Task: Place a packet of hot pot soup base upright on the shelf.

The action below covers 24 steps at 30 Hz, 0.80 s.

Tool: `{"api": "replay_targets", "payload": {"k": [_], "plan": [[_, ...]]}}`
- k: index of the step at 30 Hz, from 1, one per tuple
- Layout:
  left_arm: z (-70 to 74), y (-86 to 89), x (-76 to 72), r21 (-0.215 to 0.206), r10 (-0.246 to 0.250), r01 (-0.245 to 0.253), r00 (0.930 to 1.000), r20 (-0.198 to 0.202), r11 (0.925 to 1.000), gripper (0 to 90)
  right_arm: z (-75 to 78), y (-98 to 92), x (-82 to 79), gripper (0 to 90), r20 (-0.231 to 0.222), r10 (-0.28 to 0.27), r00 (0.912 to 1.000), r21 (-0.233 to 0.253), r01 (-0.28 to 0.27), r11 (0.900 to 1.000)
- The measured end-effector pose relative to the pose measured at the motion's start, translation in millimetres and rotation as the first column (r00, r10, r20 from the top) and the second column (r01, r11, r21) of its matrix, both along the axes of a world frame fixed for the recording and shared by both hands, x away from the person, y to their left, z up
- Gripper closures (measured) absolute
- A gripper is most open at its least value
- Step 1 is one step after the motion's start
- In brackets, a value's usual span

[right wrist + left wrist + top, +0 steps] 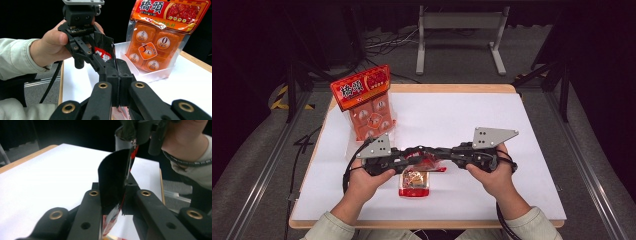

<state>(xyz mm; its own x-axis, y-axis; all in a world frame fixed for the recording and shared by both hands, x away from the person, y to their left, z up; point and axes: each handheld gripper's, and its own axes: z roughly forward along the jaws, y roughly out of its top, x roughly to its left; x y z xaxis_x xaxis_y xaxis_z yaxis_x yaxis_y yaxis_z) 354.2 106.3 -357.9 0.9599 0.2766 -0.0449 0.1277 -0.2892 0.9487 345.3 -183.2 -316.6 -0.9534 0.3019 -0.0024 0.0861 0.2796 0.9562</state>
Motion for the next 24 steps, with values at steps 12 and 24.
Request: {"api": "replay_targets", "payload": {"k": [12,24], "plan": [[6.0,2.5,1.3,0.03,-0.027,0.027,0.9996,-0.005,0.9992,89.6,-1.3,-6.0,-0.5,79.2,0.007,-0.036,0.9993,0.01,0.036,0.999],[21.0,29.5,3.7,0.019,0.008,-0.008,1.0,0.005,0.9998,89.6,-2.1,-29.1,1.1,60.1,-0.007,-0.087,0.9962,0.055,0.087,0.995]]}}
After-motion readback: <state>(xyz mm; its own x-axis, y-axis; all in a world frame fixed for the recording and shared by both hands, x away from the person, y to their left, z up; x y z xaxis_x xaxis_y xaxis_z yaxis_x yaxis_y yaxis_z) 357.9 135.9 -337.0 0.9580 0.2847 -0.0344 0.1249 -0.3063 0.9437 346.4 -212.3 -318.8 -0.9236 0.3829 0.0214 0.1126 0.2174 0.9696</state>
